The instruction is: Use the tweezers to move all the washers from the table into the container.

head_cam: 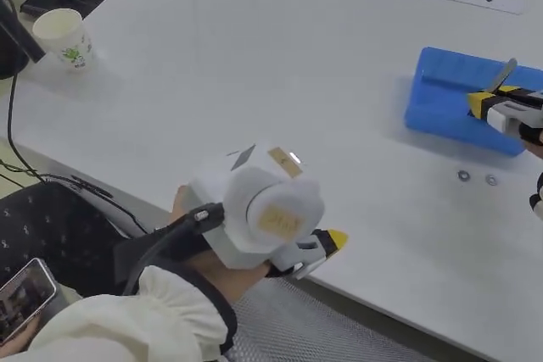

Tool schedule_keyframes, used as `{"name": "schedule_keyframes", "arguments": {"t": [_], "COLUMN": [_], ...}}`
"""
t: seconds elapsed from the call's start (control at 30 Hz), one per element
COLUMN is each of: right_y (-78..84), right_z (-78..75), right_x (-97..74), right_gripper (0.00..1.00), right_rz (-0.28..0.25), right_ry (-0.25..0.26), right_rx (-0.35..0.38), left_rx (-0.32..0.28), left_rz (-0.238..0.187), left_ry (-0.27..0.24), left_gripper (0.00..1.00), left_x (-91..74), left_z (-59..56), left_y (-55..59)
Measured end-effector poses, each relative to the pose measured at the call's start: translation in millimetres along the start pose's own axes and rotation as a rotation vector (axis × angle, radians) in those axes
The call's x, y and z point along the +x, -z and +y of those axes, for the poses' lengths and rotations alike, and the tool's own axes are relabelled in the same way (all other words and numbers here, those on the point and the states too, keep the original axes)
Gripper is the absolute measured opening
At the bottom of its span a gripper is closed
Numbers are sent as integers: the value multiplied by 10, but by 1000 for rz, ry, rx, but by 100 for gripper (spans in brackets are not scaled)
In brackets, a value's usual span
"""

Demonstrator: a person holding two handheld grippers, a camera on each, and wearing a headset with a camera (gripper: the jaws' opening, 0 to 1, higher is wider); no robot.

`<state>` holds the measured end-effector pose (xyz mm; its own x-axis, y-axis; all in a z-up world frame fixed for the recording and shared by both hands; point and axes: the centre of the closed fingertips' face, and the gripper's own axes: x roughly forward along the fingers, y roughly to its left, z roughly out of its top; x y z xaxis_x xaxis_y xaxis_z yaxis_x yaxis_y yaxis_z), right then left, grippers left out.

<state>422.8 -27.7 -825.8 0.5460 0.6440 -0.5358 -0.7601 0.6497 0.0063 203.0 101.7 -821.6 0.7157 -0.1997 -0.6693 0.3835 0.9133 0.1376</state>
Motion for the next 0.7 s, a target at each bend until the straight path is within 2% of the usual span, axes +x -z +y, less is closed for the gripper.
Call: {"name": "schedule_keyframes", "arguments": {"t": [0.4,0.7], "right_y": [-172,-227], "right_z": [118,239], "right_x": [-301,-481], "right_gripper": [4,4], "right_rz": [-55,-71], "right_ry": [18,25], "right_rx": [-19,-28], "left_rx": [2,-1], "left_rz": [-15,-26], "left_ry": [-6,-13], "left_gripper": [83,83], "left_x": [-12,-15], "left_z": [7,22], "left_y": [-29,-47]}}
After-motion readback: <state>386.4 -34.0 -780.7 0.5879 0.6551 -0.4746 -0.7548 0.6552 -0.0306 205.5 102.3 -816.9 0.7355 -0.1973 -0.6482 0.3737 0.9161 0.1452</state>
